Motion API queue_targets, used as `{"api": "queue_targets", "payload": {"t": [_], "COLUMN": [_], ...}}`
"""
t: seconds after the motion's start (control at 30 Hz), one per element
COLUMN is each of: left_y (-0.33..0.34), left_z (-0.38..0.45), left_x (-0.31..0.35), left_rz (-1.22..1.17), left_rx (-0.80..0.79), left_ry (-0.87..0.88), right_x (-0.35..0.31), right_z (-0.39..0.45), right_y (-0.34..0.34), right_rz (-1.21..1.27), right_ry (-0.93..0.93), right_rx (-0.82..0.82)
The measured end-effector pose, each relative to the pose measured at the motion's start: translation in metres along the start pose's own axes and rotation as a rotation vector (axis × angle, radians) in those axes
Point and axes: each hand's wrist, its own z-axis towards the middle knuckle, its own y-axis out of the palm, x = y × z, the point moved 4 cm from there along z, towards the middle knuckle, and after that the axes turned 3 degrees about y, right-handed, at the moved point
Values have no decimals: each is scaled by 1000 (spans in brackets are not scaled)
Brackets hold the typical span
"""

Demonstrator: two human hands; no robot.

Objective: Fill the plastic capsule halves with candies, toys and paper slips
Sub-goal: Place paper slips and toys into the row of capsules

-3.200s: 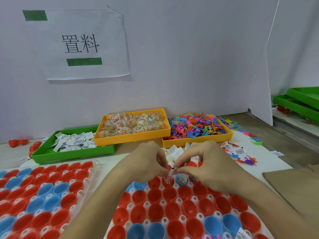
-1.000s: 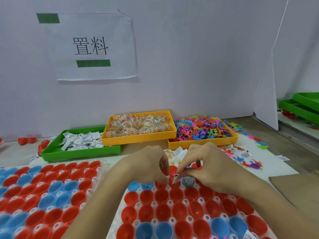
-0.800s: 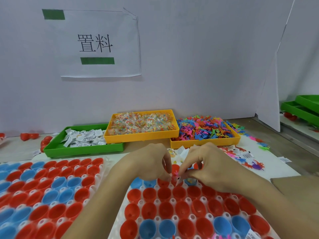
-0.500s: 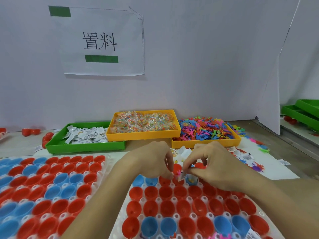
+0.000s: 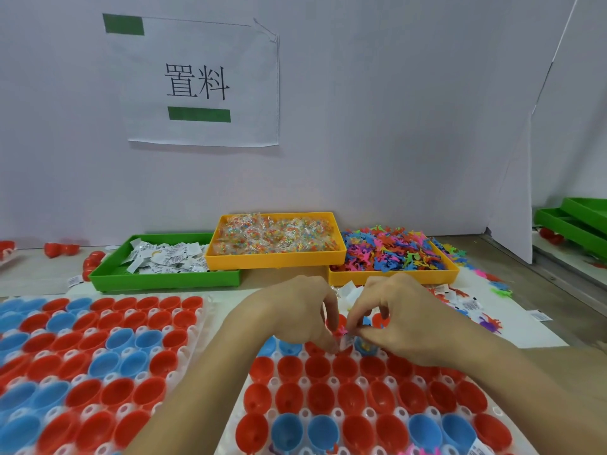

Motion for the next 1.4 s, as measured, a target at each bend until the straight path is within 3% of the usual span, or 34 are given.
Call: {"api": "queue_targets", "payload": {"t": [0.53,0.87,1.4], "left_y": [-6,4,5], "left_z": [-4,3,5], "left_x": [-1,5,0], "left_rz": [-1,-20,1], "left_rx": [23,83,108], "left_ry": [35,90,74], "right_x": [1,1,-12], "right_z": [-2,-2,5], "right_y": [2,4,3], "right_rz": [69,1,-164], "right_ry": [10,69,-26], "right_rx": [-19,-91,-152]}}
